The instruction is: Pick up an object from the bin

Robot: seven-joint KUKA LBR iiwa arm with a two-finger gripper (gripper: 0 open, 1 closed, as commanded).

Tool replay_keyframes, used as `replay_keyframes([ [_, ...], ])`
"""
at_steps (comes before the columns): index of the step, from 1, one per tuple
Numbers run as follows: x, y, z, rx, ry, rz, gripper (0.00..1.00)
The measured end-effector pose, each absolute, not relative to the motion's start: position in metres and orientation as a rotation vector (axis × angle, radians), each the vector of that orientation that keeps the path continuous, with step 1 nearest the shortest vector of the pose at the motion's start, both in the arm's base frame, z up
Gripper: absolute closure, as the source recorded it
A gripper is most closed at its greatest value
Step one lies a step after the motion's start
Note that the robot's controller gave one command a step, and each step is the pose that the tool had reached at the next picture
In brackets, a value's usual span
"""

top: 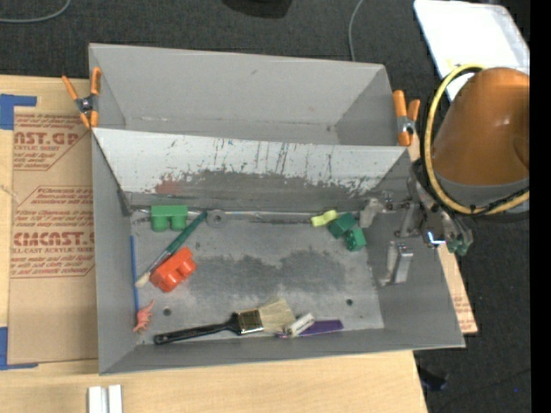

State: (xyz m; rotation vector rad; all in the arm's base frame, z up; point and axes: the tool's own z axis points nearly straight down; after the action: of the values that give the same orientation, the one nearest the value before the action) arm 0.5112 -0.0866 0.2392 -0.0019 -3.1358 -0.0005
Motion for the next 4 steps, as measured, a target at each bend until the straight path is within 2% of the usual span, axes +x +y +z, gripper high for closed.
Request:
replay_keyframes([
  [1,0.513,-0.086,0.243,0.001,-3.144,0.001,0.00],
  [2,0.509,-0.105,0.249,-0.128,-3.142,-0.002,0.00],
  [3,0.531,-0.123,0.276,-0.159,-3.148,0.004,0.00],
  [4,0.544,-0.120,0.277,-0.147,-3.142,0.003,0.00],
])
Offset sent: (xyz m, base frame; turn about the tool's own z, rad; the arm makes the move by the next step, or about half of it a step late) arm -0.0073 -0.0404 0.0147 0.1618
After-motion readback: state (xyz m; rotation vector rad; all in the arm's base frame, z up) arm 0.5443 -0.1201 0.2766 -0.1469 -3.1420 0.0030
